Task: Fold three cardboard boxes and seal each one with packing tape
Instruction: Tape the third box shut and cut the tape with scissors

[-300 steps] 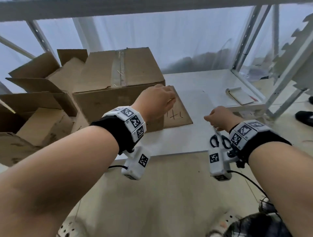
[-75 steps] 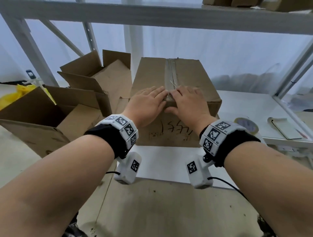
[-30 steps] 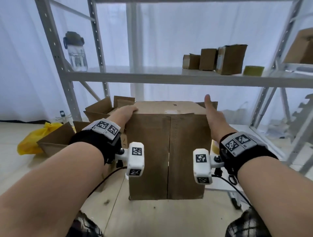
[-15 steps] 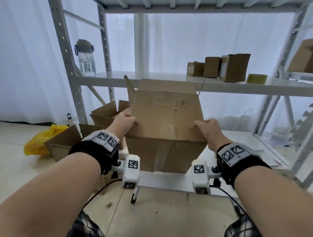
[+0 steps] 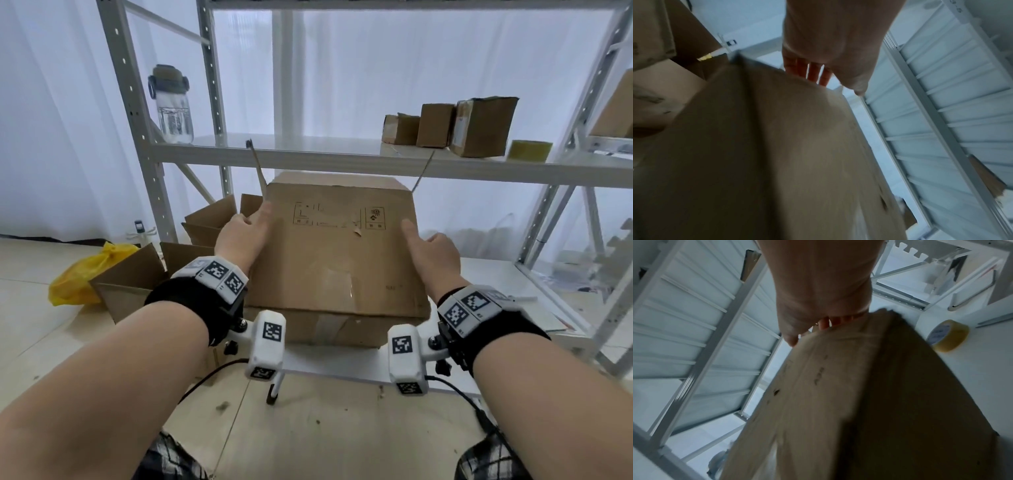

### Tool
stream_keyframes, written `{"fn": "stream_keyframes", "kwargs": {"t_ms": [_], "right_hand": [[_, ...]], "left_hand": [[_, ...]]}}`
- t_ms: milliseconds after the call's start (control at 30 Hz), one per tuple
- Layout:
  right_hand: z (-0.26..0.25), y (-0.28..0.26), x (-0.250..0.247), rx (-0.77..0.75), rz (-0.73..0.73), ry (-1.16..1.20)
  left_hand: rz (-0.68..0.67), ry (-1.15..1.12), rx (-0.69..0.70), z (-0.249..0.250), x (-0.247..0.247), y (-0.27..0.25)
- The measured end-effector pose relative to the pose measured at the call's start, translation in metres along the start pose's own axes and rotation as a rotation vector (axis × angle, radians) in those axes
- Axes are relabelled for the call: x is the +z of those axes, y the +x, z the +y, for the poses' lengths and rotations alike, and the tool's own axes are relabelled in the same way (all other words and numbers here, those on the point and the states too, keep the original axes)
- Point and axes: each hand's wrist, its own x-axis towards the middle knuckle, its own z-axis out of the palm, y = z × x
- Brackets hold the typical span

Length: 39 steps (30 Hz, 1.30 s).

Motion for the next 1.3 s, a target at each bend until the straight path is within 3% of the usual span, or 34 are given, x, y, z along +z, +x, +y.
{"fn": "stream_keyframes", "kwargs": {"t_ms": [167, 367, 600, 700, 833, 933, 1300], "right_hand": [[-0.015, 0.0, -0.009, 0.037, 0.005, 0.082], [-0.034, -0.002, -0.01, 0.06, 0.023, 0.08], [-0.03, -0.011, -0.002, -0.152, 0.099, 0.148], [-0.018, -0.009, 0.008, -0.138, -0.054, 0.144], [0.008, -0.001, 0.022, -0.057, -0.235, -0.021], [0.012, 0.01, 0.034, -0.068, -0.275, -0.164], [0.003, 0.091, 0.088, -0.082, -0.203, -0.208]], "left_hand": [[-0.025, -0.167, -0.078, 0.006, -0.007, 0.001], [-0.065, -0.13, -0.117, 0.02, -0.006, -0.003], [0.179, -0.118, 0.176, 0.01, -0.002, -0.011], [0.055, -0.001, 0.251, -0.014, 0.004, -0.001], [-0.159, 0.127, 0.094, -0.051, 0.02, 0.013], [-0.173, 0.142, 0.007, -0.063, 0.033, 0.023], [-0.101, 0.192, 0.041, -0.054, 0.054, 0.118]]}}
